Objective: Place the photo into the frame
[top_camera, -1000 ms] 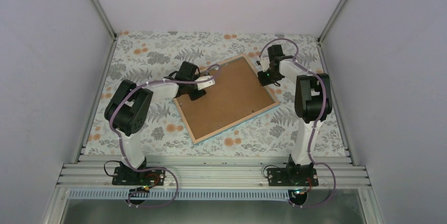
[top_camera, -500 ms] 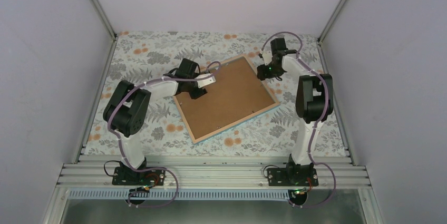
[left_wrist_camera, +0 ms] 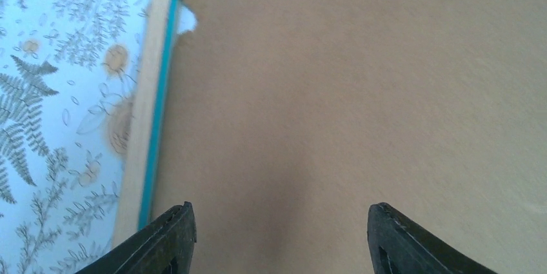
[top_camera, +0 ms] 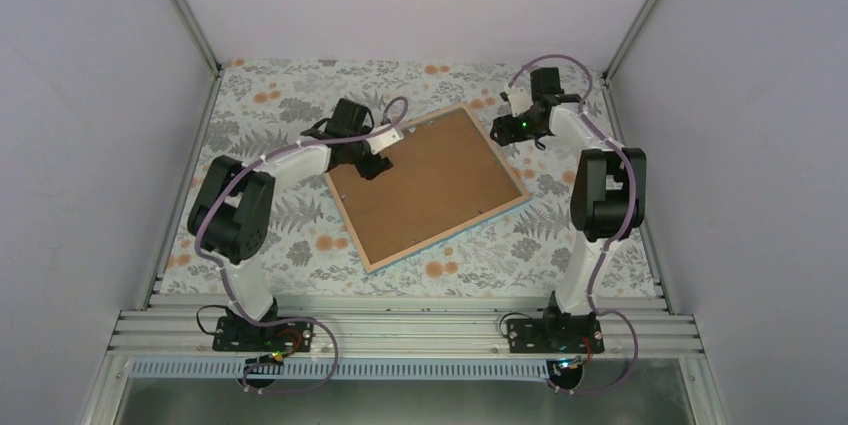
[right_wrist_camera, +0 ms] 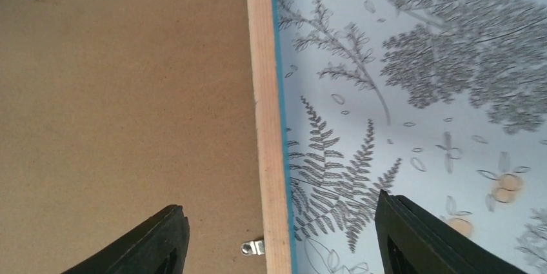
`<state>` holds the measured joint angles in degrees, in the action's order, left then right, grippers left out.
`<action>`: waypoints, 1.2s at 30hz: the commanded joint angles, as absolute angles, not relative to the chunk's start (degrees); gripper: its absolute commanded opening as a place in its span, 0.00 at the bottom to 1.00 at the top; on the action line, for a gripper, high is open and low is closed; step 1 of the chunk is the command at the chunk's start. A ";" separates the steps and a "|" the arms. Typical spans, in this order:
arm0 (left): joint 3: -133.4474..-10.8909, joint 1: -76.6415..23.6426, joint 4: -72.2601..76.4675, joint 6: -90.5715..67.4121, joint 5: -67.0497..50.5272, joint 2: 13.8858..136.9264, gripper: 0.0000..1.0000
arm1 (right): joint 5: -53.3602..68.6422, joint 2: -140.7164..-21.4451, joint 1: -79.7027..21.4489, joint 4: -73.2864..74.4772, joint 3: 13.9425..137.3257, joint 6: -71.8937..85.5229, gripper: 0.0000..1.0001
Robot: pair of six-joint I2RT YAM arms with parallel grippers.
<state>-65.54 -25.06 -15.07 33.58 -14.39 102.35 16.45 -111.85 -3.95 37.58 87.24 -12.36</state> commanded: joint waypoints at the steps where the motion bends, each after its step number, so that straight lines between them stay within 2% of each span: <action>1: -73.48 -24.49 -15.24 25.79 -13.98 107.61 0.68 | 19.85 -115.03 -3.86 35.61 85.48 -11.85 0.71; 9: -91.61 -20.22 -23.35 21.71 -13.57 121.06 0.68 | 25.90 -117.57 -3.80 37.07 82.19 -13.27 0.71; 16: -105.35 -17.17 -32.02 24.05 -18.63 132.01 0.62 | 33.06 -115.97 -3.85 41.62 76.94 -18.81 0.70; 33: -114.31 -15.81 -45.64 36.68 -37.89 137.39 0.53 | 35.06 -112.34 -3.84 44.89 69.58 -23.41 0.71; 36: -112.26 -16.72 -45.13 38.15 -36.20 136.92 0.53 | 35.05 -112.38 -3.80 44.54 69.34 -23.29 0.71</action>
